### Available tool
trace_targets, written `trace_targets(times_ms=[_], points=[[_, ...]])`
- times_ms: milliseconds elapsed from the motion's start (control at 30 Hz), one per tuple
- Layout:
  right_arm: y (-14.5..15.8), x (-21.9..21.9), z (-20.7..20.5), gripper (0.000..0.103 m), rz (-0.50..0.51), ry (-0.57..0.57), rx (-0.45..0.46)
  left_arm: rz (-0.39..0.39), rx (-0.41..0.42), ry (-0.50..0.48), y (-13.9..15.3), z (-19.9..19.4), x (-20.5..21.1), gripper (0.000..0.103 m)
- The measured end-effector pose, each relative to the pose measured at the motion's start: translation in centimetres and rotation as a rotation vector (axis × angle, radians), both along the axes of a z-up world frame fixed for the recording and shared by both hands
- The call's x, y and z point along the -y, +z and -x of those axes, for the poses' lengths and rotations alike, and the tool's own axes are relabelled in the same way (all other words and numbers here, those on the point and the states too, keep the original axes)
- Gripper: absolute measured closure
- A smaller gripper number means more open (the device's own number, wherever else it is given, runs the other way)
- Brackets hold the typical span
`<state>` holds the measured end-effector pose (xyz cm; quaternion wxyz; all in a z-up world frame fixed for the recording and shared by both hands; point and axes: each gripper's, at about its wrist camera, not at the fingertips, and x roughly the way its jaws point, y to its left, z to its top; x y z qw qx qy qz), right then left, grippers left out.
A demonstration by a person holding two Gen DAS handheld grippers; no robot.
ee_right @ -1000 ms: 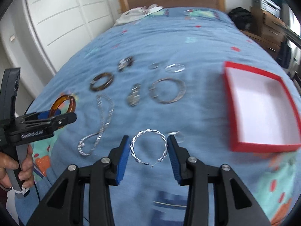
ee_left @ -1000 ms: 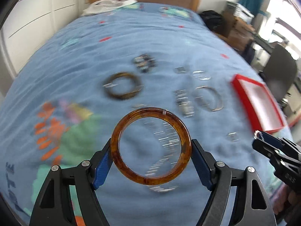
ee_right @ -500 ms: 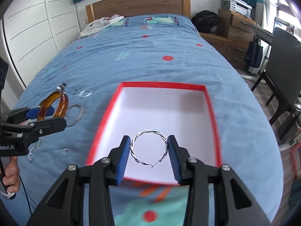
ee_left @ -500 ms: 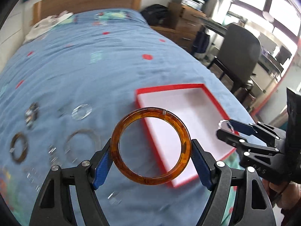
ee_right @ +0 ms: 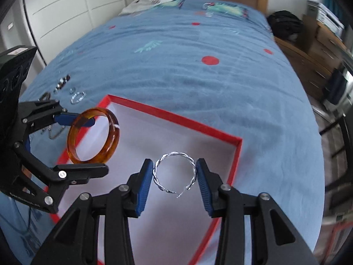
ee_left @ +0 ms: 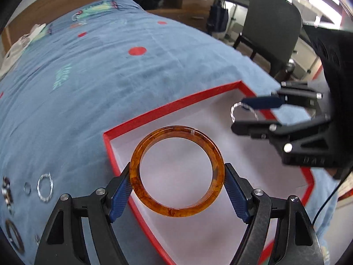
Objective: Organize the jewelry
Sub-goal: 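Carry both items to the red box and release them inside, then withdraw both tools from the red box back over the jewelry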
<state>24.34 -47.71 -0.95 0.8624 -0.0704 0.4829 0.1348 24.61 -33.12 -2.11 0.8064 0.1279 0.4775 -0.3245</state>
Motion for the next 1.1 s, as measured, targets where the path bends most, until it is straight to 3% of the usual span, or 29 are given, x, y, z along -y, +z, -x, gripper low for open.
trace_targets(times_ms=[400,533,833,1100], points=[[-3.1,-1.8,-1.0,0.064,0.154,0.259,-0.083,-0.104,0.02,-0.135,-2.6,-1.8,1.9,0.026],[-3.1,-1.6,-1.0,0.064,0.129,0.275,-0.094,-0.117,0.063,-0.172,-3.0,-1.5,1.9,0.025],[-2.9,-1.5,-1.1,0.062,0.135,0.29,-0.101,-0.103,0.075,-0.19,-2.8,-1.3,1.7,0.022],[0.4,-0.4,0.5,0.062,0.155,0.195,-0.063,-0.033,0.083,-0.135,0.4,-0.5,-0.6,0.023]])
